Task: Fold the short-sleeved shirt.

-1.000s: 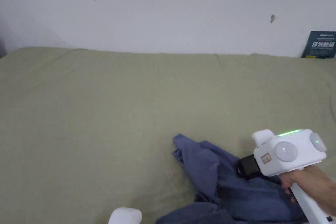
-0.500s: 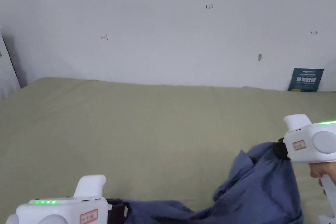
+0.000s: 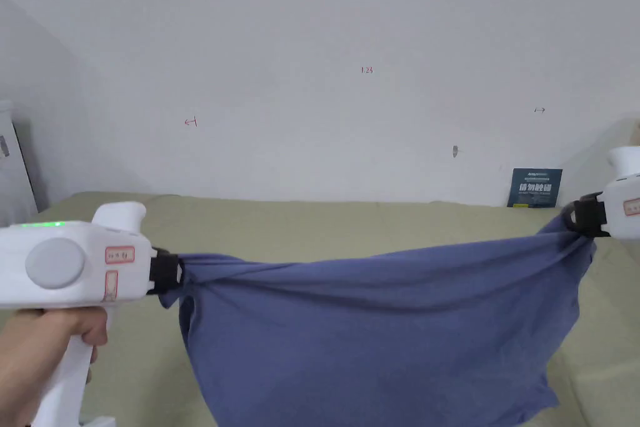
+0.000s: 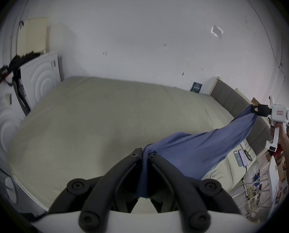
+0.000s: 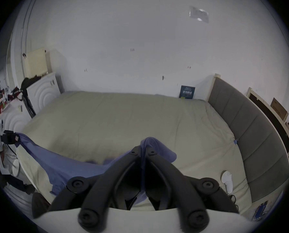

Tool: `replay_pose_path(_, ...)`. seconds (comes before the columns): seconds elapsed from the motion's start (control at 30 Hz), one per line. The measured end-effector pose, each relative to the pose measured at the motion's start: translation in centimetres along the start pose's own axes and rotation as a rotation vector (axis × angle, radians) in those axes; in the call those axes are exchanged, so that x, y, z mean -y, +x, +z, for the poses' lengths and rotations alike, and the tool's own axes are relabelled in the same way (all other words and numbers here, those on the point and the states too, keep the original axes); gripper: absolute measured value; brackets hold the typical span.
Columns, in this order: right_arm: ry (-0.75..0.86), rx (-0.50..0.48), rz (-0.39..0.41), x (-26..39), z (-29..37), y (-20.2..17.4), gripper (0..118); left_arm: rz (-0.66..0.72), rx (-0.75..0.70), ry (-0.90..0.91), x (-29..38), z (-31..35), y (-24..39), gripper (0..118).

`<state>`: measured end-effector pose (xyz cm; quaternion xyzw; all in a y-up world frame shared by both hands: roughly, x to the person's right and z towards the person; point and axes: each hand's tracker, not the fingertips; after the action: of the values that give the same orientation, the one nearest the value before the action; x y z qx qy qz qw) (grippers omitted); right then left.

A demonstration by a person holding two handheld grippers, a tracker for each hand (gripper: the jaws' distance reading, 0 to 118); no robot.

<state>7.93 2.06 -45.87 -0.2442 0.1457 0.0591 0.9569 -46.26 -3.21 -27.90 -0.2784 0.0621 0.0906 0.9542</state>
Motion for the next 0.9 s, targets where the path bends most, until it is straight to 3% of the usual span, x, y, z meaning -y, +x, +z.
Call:
replay_pose_path(0.43,0.214,0.007,0.000,-10.7,8.7,-0.5,5,0.022,-0.047,0.171,-13.9,6.7,1.1,3)
replay_pose_path(0.67,0.254,0.014,0.002,-14.9,7.3,-1.0,5,0.041,-0.093,0.195,-18.3,5.9,1.5,3)
replay_pose_path(0.9,0.246,0.041,0.037,-19.0,2.2,-2.0,5,0.071,-0.132,0.174,-21.6,0.9,0.9,3)
